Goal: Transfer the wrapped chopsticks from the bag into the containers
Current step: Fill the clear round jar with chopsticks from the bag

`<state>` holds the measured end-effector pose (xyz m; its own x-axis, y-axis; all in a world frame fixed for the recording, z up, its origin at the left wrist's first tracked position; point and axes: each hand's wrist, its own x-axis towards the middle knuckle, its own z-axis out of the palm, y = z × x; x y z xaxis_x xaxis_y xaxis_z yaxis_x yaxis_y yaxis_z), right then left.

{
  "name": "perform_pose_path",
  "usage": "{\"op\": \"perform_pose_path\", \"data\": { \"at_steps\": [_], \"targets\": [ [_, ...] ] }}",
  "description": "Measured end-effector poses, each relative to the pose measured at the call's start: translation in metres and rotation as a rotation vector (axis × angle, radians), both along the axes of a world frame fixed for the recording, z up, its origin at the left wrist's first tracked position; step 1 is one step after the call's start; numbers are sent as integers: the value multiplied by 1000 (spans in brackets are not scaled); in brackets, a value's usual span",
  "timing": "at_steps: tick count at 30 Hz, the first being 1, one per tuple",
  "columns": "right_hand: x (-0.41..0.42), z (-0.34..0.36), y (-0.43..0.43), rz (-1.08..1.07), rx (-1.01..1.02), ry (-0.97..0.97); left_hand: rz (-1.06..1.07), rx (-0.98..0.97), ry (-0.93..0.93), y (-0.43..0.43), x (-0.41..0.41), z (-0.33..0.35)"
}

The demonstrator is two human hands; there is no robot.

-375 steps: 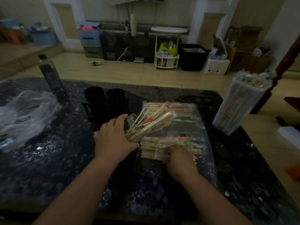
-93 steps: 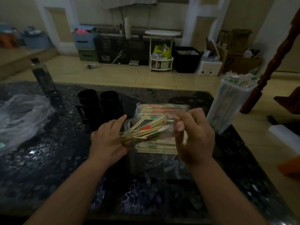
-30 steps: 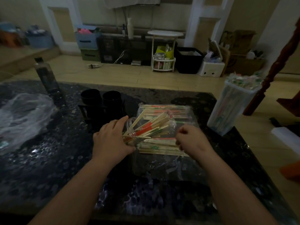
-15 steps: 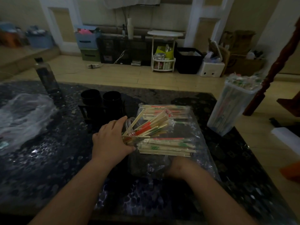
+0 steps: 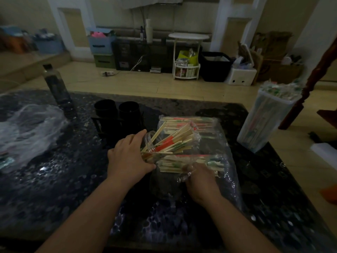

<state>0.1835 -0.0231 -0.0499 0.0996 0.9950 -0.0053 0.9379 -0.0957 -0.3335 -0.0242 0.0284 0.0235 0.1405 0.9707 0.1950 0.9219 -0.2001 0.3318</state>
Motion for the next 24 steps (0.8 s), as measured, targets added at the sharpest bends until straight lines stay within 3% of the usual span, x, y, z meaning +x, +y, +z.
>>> {"op": "perform_pose_path", "data": {
  "at_steps": [24],
  "targets": [
    [1, -4, 6, 12, -54, -183, -1, -10, -17, 3, 1, -3]
  ]
}}
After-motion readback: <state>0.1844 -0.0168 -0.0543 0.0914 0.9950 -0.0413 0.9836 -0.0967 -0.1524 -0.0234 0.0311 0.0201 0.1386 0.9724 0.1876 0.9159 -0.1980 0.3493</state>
